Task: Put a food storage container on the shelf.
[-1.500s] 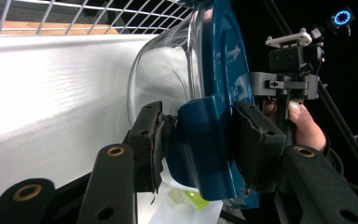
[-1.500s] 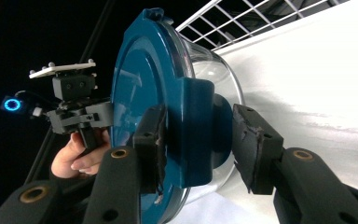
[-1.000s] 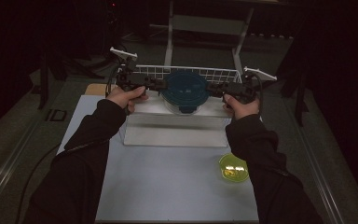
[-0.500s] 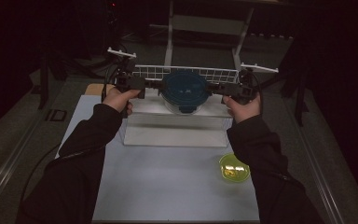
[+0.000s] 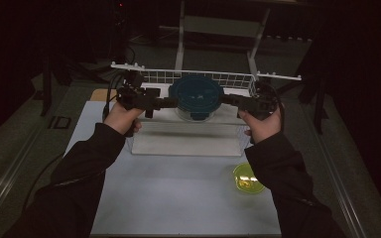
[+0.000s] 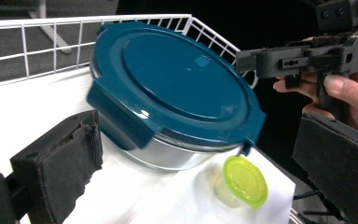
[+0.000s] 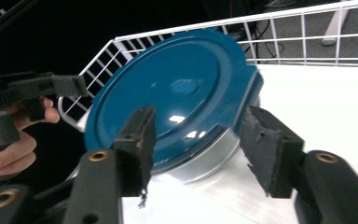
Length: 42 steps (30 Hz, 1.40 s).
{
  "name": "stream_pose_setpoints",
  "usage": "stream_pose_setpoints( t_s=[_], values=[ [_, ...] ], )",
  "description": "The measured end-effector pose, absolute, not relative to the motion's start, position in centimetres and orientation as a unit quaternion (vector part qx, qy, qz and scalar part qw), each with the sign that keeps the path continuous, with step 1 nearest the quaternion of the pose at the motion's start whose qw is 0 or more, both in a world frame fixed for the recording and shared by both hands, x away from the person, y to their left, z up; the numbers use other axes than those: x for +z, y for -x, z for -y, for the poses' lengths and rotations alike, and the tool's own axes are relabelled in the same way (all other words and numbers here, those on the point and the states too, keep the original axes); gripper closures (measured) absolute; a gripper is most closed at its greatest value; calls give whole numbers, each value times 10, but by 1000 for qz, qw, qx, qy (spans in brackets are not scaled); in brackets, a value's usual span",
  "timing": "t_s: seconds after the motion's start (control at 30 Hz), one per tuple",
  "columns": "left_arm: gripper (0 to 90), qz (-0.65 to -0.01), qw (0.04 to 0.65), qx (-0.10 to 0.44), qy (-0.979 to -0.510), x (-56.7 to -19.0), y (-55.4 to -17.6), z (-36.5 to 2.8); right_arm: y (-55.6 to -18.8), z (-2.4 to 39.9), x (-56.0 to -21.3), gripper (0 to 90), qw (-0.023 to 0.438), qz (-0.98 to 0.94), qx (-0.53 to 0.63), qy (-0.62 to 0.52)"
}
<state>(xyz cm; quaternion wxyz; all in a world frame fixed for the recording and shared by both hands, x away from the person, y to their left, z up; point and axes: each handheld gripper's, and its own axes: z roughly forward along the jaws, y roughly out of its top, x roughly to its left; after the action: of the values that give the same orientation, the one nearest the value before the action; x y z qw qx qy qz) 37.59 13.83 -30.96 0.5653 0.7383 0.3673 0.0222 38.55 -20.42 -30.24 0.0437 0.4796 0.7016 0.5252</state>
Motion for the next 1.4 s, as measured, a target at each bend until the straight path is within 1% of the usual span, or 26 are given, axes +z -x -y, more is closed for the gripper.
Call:
stream_pose_setpoints(
  t_s=[0.07,0.17,0.27,0.47,0.5,0.53,0.63,0.8,0.83,1.0,1.17,1.2,1.4],
  values=[
    [10,-360,570,32,-738,-310,-369,-138,-379,203,-302,484,54,-710,524,-468],
    [11,-349,581,38,-735,-315,-358,-137,-369,200,-305,510,54,-720,522,-454],
    [11,-338,580,48,-739,-320,-349,-134,-361,197,-306,529,50,-724,524,-445],
    [11,-325,571,56,-752,-331,-334,-129,-346,185,-308,605,57,-739,518,-427],
    [11,-324,568,57,-755,-333,-332,-128,-342,181,-309,651,53,-742,515,-426],
    [11,-322,566,59,-757,-335,-329,-127,-342,181,-309,651,53,-742,515,-426],
    [10,-321,563,64,-759,-342,-320,-127,-338,175,-310,714,49,-749,510,-420],
    [10,-316,557,74,-764,-353,-307,-127,-334,165,-313,887,46,-759,501,-413],
    [10,-314,558,71,-765,-355,-304,-128,-334,163,-314,897,46,-760,499,-413],
    [11,-311,553,72,-770,-365,-293,-129,-338,157,-318,900,35,-761,497,-417],
    [10,-311,550,74,-772,-379,-284,-132,-343,152,-322,900,33,-760,494,-420],
    [10,-312,550,74,-771,-383,-282,-133,-343,150,-322,900,43,-763,491,-419],
    [11,-323,551,67,-766,-402,-275,-137,-349,146,-323,900,37,-763,488,-423]
  ],
)
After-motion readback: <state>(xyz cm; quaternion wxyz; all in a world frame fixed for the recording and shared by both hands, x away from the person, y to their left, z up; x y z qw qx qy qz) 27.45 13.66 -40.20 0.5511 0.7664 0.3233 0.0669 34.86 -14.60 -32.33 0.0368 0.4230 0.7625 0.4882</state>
